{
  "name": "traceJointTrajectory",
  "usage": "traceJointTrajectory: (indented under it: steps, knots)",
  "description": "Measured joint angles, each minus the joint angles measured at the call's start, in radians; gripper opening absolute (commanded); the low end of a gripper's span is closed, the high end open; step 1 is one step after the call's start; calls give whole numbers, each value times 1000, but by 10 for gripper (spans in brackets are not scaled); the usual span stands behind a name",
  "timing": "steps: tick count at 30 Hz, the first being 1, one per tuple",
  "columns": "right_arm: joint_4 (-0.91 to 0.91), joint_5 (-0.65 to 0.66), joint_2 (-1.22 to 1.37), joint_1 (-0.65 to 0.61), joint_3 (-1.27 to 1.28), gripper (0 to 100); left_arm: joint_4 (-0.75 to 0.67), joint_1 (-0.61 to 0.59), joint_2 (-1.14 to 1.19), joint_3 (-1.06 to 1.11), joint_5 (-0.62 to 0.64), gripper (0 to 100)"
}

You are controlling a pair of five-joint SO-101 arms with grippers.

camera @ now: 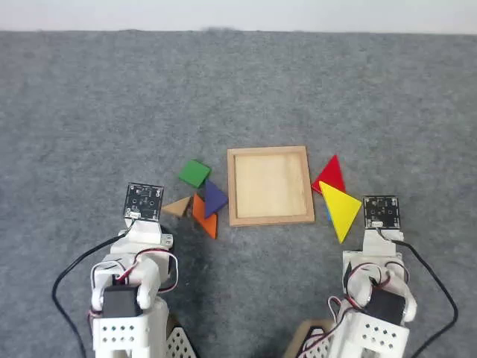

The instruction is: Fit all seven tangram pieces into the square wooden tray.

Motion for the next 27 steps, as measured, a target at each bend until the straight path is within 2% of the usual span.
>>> traceJointTrajectory:
  steps: [13, 19, 22, 27]
  knots:
    - [-9, 0, 0, 0, 0, 9, 0, 0, 0, 0, 0, 47]
    - [-201, 37, 0, -12, -3, 9, 0, 0, 0, 0, 0, 47]
    - [-204, 115, 0, -18, -75, 9, 0, 0, 0, 0, 0, 47]
    - [-124, 133, 2, -48, -275, 9, 0, 0, 0, 0, 0, 47]
